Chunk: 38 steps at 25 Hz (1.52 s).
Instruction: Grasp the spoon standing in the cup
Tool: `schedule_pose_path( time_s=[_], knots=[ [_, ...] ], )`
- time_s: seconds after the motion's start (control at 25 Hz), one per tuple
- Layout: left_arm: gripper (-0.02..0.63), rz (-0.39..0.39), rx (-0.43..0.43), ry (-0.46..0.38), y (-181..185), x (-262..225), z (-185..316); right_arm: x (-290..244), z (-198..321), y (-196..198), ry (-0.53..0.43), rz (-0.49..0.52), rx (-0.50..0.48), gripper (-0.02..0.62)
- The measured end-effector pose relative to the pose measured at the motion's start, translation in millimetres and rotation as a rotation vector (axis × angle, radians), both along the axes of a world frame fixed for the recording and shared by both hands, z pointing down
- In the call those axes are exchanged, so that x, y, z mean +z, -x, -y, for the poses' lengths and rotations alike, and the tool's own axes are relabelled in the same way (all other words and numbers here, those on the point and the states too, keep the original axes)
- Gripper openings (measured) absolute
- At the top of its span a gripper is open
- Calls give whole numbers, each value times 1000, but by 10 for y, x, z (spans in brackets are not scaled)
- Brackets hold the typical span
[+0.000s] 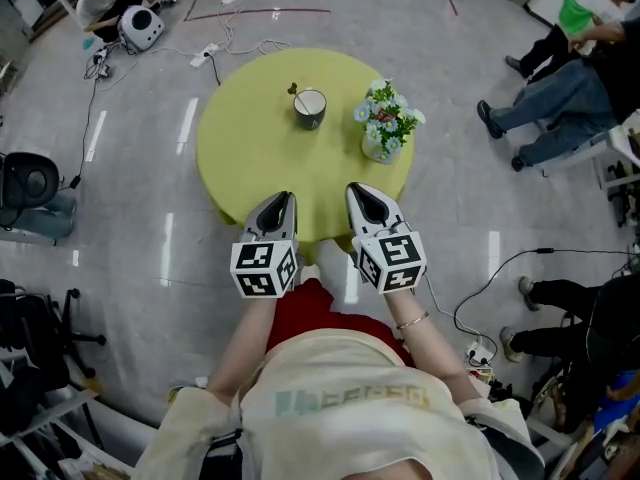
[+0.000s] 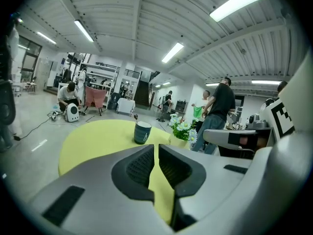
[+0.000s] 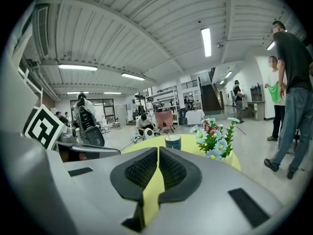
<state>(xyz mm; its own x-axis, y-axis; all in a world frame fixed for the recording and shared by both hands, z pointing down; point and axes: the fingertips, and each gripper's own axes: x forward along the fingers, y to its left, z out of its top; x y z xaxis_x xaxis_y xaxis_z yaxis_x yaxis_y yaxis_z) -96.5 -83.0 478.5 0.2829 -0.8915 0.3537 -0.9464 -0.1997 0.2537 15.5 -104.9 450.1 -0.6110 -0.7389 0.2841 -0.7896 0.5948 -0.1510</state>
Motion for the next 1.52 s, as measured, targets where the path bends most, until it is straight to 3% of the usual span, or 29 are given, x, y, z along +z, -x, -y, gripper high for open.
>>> schedule_pose_path(
  time_s=[0.76, 1.52],
  knots=[
    [43, -21, 42, 5, 338, 63, 618, 137, 544, 413, 37, -37, 14, 39],
    [42, -3, 52, -5, 375, 50, 991, 178, 708, 402, 42, -43, 24, 38]
  ],
)
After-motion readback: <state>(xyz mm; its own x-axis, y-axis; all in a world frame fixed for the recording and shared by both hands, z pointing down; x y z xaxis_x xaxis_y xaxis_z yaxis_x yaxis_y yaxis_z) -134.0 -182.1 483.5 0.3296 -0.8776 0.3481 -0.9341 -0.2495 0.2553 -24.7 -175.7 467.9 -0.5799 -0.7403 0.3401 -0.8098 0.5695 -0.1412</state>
